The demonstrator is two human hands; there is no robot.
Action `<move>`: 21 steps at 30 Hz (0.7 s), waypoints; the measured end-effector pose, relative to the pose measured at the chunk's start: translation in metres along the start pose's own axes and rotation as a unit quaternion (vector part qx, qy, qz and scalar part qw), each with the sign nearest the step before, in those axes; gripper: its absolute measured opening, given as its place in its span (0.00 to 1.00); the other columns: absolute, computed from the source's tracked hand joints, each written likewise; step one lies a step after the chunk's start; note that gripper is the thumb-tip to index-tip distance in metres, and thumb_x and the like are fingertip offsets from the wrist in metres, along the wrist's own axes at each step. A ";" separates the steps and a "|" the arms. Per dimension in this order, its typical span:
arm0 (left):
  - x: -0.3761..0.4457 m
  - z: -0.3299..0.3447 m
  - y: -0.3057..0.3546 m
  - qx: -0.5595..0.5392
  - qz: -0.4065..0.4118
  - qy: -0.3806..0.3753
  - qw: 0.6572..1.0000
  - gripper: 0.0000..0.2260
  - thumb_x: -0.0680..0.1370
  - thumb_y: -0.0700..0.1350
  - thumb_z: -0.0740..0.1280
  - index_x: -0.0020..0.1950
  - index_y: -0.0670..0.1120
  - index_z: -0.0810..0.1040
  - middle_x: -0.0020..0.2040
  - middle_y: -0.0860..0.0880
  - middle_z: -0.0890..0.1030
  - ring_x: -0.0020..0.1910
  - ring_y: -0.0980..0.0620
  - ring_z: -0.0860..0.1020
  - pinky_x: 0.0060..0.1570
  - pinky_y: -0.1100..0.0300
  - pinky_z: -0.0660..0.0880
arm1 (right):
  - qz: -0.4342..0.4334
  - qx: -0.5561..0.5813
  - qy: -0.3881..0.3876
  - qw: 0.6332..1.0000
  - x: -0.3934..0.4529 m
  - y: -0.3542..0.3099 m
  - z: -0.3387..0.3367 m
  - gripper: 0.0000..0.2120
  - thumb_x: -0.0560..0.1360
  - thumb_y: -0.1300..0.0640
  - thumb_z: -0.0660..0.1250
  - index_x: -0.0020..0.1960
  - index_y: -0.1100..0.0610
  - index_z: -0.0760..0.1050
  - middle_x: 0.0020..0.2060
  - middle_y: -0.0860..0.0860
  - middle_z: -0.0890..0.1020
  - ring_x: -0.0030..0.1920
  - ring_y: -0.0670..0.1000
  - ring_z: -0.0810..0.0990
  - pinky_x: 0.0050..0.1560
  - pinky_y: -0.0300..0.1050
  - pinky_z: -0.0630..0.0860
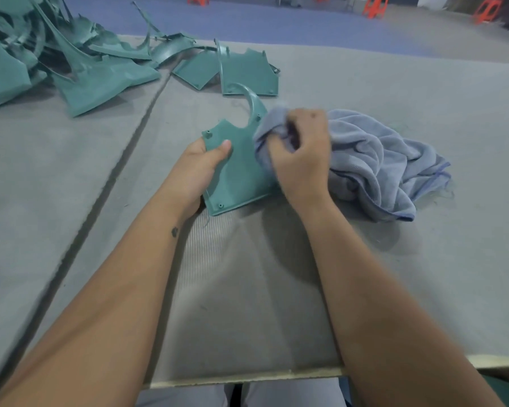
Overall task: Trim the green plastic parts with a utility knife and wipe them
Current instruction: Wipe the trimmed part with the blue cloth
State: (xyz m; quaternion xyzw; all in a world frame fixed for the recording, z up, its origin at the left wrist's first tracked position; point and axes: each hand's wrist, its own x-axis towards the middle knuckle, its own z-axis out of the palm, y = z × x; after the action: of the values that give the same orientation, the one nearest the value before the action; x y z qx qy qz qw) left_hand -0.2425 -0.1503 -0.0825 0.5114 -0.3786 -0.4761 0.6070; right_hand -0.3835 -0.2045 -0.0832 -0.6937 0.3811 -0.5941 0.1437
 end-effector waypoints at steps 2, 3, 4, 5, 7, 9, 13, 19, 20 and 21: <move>0.001 0.003 0.001 -0.003 -0.008 0.046 0.999 0.11 0.84 0.47 0.58 0.49 0.47 0.78 0.39 0.51 0.85 0.38 0.53 0.84 0.40 0.58 0.81 | -0.087 -0.032 -0.108 0.990 -0.004 -0.005 0.005 0.05 0.67 0.64 0.68 0.42 0.62 0.74 0.40 0.55 0.73 0.41 0.53 0.71 0.43 0.43 0.69; 0.001 0.004 0.002 0.003 -0.012 0.065 0.998 0.13 0.84 0.49 0.57 0.49 0.47 0.78 0.38 0.50 0.85 0.37 0.53 0.83 0.38 0.59 0.80 | -0.116 -0.034 -0.161 0.980 -0.006 -0.009 0.007 0.04 0.67 0.64 0.68 0.41 0.62 0.74 0.38 0.55 0.73 0.40 0.53 0.70 0.41 0.46 0.69; 0.001 0.004 0.002 0.008 -0.016 0.075 0.997 0.14 0.84 0.51 0.56 0.49 0.47 0.79 0.36 0.50 0.84 0.35 0.53 0.83 0.35 0.61 0.79 | -0.134 -0.035 -0.200 0.970 -0.008 -0.012 0.008 0.04 0.69 0.63 0.68 0.39 0.61 0.72 0.37 0.53 0.73 0.38 0.53 0.69 0.39 0.48 0.69; 0.001 0.003 0.003 0.010 -0.022 0.075 0.997 0.16 0.84 0.52 0.55 0.50 0.46 0.79 0.36 0.50 0.84 0.35 0.54 0.83 0.33 0.62 0.78 | -0.147 -0.036 -0.224 0.963 -0.010 -0.014 0.009 0.06 0.70 0.62 0.67 0.37 0.60 0.71 0.35 0.52 0.72 0.36 0.52 0.68 0.38 0.49 0.69; 0.001 0.002 0.003 -0.008 -0.034 0.059 0.998 0.17 0.84 0.52 0.54 0.53 0.44 0.79 0.38 0.48 0.85 0.36 0.53 0.84 0.33 0.62 0.78 | -0.151 -0.045 -0.244 0.957 -0.011 -0.019 0.009 0.08 0.70 0.60 0.66 0.35 0.58 0.69 0.33 0.50 0.71 0.35 0.51 0.67 0.36 0.50 0.69; 0.001 0.002 0.003 -0.032 -0.033 0.043 0.998 0.16 0.84 0.50 0.55 0.56 0.43 0.78 0.40 0.47 0.85 0.37 0.52 0.84 0.35 0.61 0.79 | -0.142 -0.069 -0.243 0.957 -0.012 -0.022 0.010 0.08 0.71 0.59 0.65 0.35 0.59 0.70 0.34 0.51 0.72 0.36 0.51 0.68 0.37 0.53 0.69; 0.001 0.003 0.001 -0.047 -0.019 0.038 0.998 0.13 0.84 0.47 0.56 0.51 0.46 0.78 0.39 0.49 0.85 0.37 0.53 0.83 0.36 0.61 0.79 | -0.092 -0.156 -0.226 0.957 -0.011 -0.023 0.019 0.08 0.75 0.56 0.62 0.39 0.57 0.67 0.41 0.54 0.74 0.42 0.57 0.71 0.44 0.56 0.69; -0.003 0.001 -0.001 -0.062 -0.008 0.021 0.998 0.11 0.84 0.46 0.58 0.52 0.47 0.79 0.45 0.50 0.86 0.45 0.51 0.84 0.40 0.60 0.80 | 0.060 -0.252 -0.151 0.954 0.001 0.008 0.008 0.10 0.78 0.53 0.56 0.39 0.55 0.62 0.41 0.54 0.72 0.40 0.57 0.69 0.39 0.48 0.60; -0.003 0.001 -0.001 -0.061 -0.008 0.028 0.998 0.10 0.83 0.46 0.59 0.52 0.47 0.79 0.45 0.50 0.86 0.44 0.52 0.84 0.40 0.60 0.80 | 0.092 -0.224 -0.142 0.960 0.001 0.012 0.006 0.12 0.78 0.54 0.57 0.37 0.55 0.61 0.39 0.52 0.71 0.39 0.56 0.68 0.38 0.48 0.60; -0.003 0.000 -0.001 -0.063 -0.006 0.037 0.997 0.09 0.83 0.46 0.59 0.52 0.47 0.79 0.45 0.51 0.86 0.44 0.52 0.84 0.39 0.60 0.80 | 0.126 -0.188 -0.127 0.966 0.001 0.014 0.004 0.13 0.77 0.55 0.57 0.35 0.54 0.59 0.36 0.51 0.70 0.37 0.55 0.67 0.38 0.47 0.59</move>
State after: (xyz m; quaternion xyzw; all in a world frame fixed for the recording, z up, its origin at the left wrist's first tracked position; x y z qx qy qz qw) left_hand -0.2438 -0.1478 -0.0830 0.4913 -0.3221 -0.4838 0.6486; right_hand -0.3848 -0.2157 -0.0922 -0.7242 0.5491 -0.3959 0.1313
